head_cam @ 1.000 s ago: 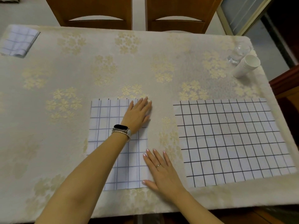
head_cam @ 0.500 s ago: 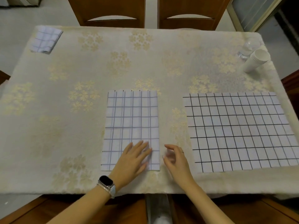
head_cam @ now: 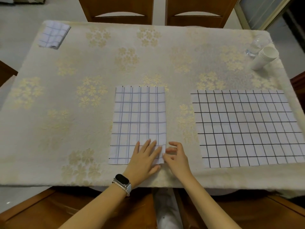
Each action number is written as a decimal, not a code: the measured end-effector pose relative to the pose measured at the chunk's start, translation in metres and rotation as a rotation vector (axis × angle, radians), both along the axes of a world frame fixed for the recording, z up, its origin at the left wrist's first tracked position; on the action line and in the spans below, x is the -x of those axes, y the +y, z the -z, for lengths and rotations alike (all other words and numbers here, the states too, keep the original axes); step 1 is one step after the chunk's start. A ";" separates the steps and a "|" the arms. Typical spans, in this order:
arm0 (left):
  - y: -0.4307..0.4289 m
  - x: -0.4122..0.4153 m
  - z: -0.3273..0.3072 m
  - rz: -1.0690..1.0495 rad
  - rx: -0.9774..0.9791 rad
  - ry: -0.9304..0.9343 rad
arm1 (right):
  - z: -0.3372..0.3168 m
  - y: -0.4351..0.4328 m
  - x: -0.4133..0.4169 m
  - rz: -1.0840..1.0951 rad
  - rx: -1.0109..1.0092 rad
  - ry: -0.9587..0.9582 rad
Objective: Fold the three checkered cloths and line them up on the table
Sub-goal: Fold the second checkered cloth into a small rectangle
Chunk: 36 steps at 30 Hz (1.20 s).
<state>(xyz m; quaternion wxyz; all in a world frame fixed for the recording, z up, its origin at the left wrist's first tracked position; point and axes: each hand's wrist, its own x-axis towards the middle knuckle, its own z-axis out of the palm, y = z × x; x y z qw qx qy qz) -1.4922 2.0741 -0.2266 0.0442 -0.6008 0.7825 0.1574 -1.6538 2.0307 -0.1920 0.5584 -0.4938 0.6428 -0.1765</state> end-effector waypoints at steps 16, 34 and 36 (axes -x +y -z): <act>0.024 -0.032 0.004 -0.238 0.251 0.147 | -0.024 -0.008 0.012 0.173 -0.116 -0.258; 0.052 -0.043 -0.024 -0.107 0.353 0.344 | 0.025 -0.034 0.039 -0.768 0.597 0.339; 0.055 -0.055 -0.023 -0.141 0.330 0.373 | 0.023 -0.034 0.041 -0.759 0.523 0.294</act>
